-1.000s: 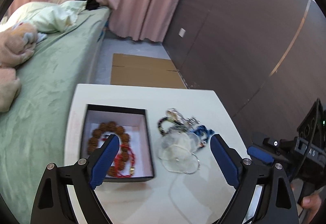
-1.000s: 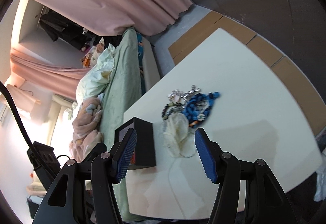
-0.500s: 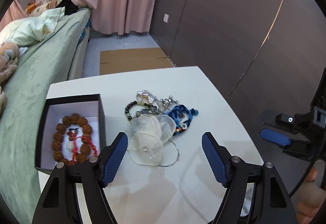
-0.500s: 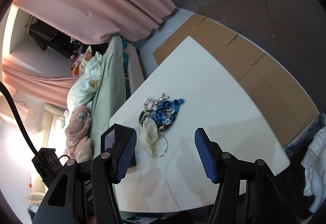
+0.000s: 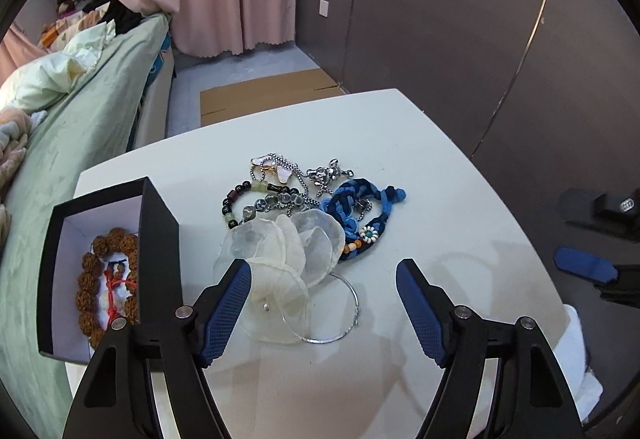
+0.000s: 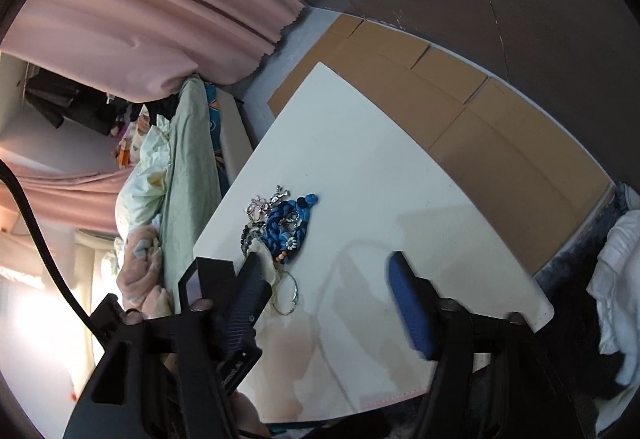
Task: Organize jewelry
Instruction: 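Close the left tool on the white mesh pouch, then carry the white mesh pouch into the black box and release it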
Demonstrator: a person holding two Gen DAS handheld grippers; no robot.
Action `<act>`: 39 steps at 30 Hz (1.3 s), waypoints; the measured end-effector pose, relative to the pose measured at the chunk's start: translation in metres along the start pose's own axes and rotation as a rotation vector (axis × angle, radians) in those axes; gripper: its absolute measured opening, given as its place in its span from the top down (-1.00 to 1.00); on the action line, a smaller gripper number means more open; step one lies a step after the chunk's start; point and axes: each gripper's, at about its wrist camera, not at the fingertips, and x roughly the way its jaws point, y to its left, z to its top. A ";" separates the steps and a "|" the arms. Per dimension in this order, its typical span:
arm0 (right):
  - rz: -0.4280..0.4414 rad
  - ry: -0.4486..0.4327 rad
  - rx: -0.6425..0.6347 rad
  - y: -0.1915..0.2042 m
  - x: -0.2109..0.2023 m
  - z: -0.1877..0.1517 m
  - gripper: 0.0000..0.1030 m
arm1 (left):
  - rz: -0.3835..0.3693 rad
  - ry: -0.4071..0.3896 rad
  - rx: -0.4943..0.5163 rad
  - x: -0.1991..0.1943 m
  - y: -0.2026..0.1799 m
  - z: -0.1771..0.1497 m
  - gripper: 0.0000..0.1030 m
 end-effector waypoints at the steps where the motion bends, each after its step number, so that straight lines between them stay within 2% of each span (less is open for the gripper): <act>1: 0.003 -0.004 0.008 -0.001 0.000 0.000 -0.67 | 0.000 0.004 0.003 0.002 0.000 0.000 -0.47; 4: 0.027 -0.002 0.022 -0.001 0.001 0.001 -0.73 | 0.011 0.019 0.012 0.010 0.000 0.001 -0.46; 6: 0.034 0.008 0.022 -0.001 0.003 0.002 -0.77 | 0.017 0.034 0.008 0.016 0.002 0.002 -0.34; 9: 0.038 0.018 0.031 -0.001 0.006 0.003 -0.78 | 0.018 0.065 -0.005 0.025 0.005 0.002 0.01; 11: 0.040 0.024 0.034 0.000 0.008 0.004 -0.78 | 0.036 0.070 -0.001 0.028 0.006 0.001 0.45; 12: 0.040 0.026 0.034 0.000 0.009 0.004 -0.78 | 0.041 0.068 0.001 0.028 0.007 0.002 0.59; 13: 0.041 0.030 0.033 0.001 0.011 0.005 -0.78 | 0.039 0.068 -0.003 0.028 0.009 0.003 0.85; 14: 0.042 0.034 0.034 0.002 0.012 0.005 -0.78 | 0.030 0.068 -0.014 0.027 0.012 0.004 0.89; 16: 0.043 0.041 0.037 0.003 0.015 0.006 -0.78 | 0.024 0.054 -0.028 0.024 0.016 0.006 0.97; 26: 0.004 0.054 0.008 0.018 0.031 0.008 -0.77 | -0.037 -0.028 -0.082 -0.009 0.037 0.022 0.98; 34: 0.010 0.068 -0.035 0.033 0.049 0.005 -0.76 | -0.071 -0.092 -0.148 -0.039 0.062 0.027 0.98; 37: 0.016 0.067 -0.064 0.043 0.056 0.003 -0.62 | -0.079 -0.111 -0.173 -0.049 0.071 0.027 0.98; 39: 0.018 0.073 -0.073 0.046 0.062 0.001 -0.42 | -0.083 -0.120 -0.186 -0.054 0.078 0.028 0.98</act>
